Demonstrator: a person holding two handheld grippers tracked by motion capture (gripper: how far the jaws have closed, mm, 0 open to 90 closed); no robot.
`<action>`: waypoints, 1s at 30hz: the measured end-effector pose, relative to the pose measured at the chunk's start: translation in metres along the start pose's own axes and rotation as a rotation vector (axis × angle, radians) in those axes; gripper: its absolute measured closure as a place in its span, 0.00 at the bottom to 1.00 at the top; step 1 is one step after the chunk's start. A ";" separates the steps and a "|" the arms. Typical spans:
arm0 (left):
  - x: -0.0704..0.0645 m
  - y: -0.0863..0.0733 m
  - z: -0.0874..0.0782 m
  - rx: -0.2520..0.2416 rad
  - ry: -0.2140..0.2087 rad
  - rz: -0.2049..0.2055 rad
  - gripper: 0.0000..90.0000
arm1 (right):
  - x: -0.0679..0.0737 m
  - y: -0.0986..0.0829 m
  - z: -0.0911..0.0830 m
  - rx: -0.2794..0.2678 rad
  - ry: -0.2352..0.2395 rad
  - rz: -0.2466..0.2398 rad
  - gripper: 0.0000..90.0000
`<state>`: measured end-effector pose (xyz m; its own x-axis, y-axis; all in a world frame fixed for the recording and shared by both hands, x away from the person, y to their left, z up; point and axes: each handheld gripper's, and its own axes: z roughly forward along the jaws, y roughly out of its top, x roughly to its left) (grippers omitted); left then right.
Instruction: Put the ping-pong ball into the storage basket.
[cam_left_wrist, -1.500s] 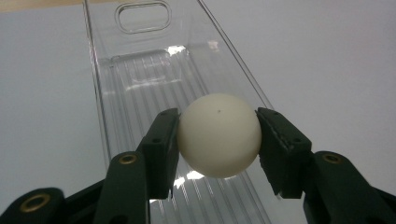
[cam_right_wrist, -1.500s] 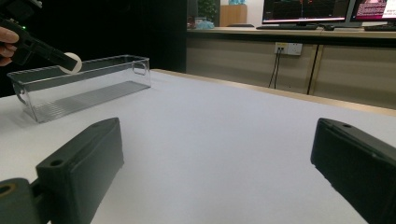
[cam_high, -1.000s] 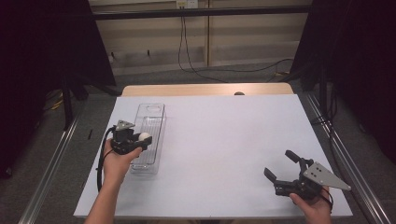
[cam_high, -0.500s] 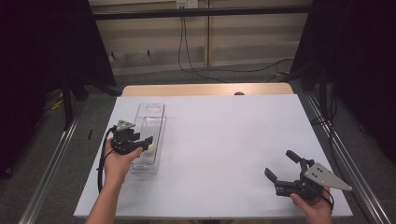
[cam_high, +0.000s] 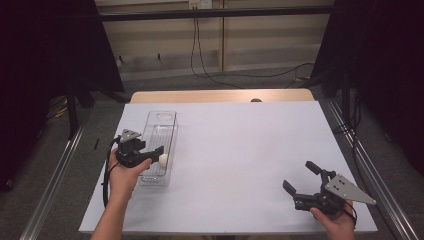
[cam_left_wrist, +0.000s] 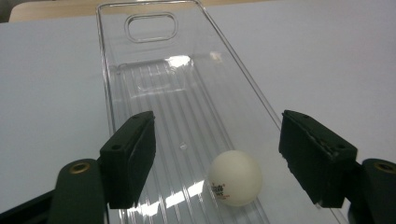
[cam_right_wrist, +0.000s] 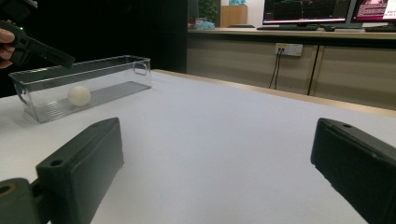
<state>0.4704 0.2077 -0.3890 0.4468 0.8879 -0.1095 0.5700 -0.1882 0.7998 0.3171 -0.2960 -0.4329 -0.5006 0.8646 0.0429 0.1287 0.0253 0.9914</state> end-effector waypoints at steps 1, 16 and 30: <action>0.000 0.000 0.000 -0.011 -0.001 -0.003 0.30 | 0.000 0.000 0.000 0.001 0.005 -0.003 0.02; 0.001 -0.005 -0.011 -0.081 -0.010 -0.012 0.20 | 0.000 0.000 0.000 0.001 0.002 -0.009 0.02; 0.002 -0.012 -0.020 -0.125 -0.023 -0.018 0.12 | 0.000 0.000 0.000 0.002 0.001 -0.010 0.02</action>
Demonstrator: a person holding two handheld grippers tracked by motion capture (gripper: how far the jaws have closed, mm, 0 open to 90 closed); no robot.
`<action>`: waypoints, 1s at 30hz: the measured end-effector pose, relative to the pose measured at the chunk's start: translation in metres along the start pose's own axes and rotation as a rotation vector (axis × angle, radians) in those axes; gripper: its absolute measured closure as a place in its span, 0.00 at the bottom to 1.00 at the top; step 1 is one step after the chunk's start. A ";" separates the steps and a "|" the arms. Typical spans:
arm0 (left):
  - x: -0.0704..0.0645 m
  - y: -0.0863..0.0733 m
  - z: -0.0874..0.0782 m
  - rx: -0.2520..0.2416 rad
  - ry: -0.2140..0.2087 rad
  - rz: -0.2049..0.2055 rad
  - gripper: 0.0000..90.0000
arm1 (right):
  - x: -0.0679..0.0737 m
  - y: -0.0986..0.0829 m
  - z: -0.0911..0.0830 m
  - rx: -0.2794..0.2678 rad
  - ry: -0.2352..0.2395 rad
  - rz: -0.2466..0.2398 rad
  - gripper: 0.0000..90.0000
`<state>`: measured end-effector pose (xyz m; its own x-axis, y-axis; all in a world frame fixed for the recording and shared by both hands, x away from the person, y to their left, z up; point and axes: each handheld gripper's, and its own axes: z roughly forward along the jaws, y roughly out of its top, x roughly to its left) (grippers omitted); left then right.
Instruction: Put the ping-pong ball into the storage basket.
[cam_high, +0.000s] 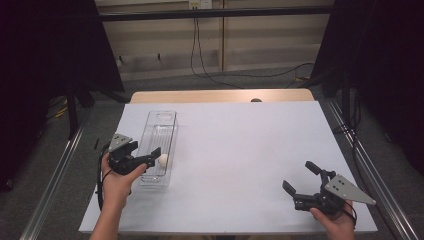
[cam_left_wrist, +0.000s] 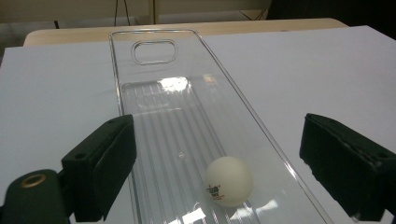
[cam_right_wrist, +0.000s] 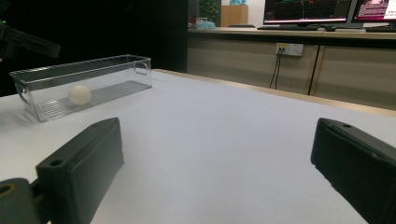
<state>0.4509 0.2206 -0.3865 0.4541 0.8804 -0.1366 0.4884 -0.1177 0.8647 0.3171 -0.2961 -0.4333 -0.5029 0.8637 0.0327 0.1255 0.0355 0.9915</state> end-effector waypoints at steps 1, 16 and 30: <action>0.000 -0.001 -0.001 -0.007 0.000 -0.005 0.12 | 0.000 0.000 0.000 0.001 0.002 -0.001 0.02; 0.002 -0.011 -0.010 -0.042 -0.034 0.000 0.03 | 0.000 0.000 0.000 -0.003 0.002 0.006 0.02; 0.002 -0.021 -0.018 -0.082 -0.054 0.030 0.03 | 0.000 0.001 0.000 -0.006 -0.006 0.009 0.02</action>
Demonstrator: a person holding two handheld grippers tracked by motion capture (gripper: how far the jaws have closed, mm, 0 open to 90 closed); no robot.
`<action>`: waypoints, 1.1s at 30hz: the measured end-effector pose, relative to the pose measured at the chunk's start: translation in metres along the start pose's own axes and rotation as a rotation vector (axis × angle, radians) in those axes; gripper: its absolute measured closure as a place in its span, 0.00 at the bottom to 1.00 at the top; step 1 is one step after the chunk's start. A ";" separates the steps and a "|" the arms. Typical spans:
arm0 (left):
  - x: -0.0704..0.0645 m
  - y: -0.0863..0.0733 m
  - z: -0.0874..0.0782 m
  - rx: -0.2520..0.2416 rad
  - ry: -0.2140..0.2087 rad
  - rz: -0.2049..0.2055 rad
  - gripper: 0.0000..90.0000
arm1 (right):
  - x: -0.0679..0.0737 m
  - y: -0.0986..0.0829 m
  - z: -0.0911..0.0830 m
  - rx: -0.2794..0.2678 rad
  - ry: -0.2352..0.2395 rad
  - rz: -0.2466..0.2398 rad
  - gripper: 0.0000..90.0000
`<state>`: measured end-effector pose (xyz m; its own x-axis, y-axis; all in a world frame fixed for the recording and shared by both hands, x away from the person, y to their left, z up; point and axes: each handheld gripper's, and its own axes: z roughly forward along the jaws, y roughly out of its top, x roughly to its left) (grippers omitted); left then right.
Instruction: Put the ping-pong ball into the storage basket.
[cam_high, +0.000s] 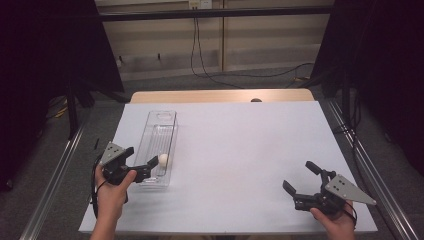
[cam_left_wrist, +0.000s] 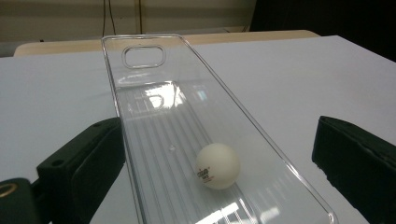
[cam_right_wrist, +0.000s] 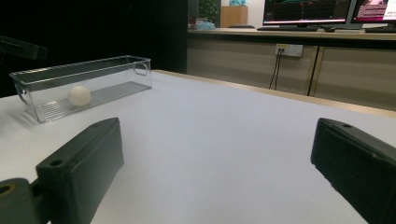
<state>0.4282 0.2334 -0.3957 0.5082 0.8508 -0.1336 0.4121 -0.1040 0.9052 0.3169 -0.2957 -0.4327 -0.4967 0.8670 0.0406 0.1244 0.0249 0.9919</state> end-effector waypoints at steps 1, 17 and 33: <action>-0.001 0.000 0.000 -0.004 -0.001 -0.002 0.03 | 0.000 0.000 0.000 0.004 0.004 -0.001 0.02; 0.003 -0.011 -0.015 -0.045 -0.012 0.003 0.03 | 0.000 0.000 0.000 0.003 0.011 -0.004 0.02; 0.007 -0.023 -0.026 -0.072 0.002 -0.001 0.04 | 0.001 0.000 0.000 0.003 0.009 -0.008 0.02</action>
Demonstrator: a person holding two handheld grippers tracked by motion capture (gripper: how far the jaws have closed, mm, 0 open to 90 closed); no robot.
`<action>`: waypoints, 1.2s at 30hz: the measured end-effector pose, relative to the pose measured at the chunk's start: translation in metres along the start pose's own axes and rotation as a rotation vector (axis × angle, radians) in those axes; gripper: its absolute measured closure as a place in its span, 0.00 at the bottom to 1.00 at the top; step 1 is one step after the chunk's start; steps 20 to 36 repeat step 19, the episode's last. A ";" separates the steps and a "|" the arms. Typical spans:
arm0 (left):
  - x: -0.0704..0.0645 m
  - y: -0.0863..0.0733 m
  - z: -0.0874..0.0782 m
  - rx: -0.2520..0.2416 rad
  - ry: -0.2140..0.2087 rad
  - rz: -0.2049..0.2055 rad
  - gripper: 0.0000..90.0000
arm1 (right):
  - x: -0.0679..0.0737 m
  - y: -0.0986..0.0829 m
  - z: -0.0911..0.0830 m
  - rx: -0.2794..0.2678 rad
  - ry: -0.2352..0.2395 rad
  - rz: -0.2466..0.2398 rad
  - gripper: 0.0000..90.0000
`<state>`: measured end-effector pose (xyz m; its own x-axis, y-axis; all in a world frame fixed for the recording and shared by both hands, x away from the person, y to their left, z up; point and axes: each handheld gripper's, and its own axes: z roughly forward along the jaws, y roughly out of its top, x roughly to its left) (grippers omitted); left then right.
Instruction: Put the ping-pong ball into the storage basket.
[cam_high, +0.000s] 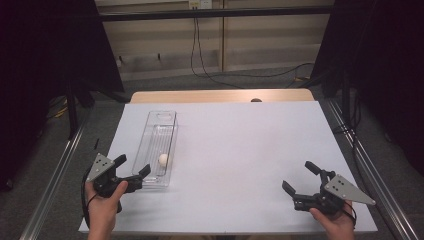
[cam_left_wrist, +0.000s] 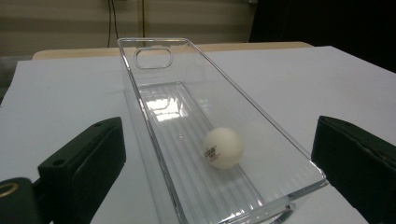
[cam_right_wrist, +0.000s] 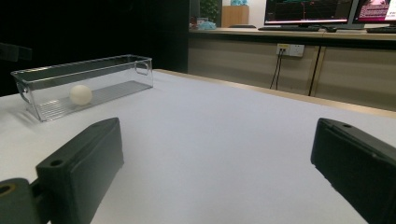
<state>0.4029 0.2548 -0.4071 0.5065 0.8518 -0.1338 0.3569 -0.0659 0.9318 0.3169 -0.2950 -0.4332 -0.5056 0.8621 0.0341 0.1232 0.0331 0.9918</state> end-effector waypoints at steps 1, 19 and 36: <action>0.000 -0.001 -0.001 -0.003 -0.001 0.003 0.04 | 0.000 0.000 0.000 0.002 0.002 0.001 0.02; -0.003 -0.010 -0.008 -0.049 -0.014 -0.007 0.04 | 0.000 -0.001 0.000 0.006 0.005 -0.006 0.02; -0.003 -0.010 -0.008 -0.049 -0.014 -0.007 0.04 | 0.000 -0.001 0.000 0.006 0.005 -0.006 0.02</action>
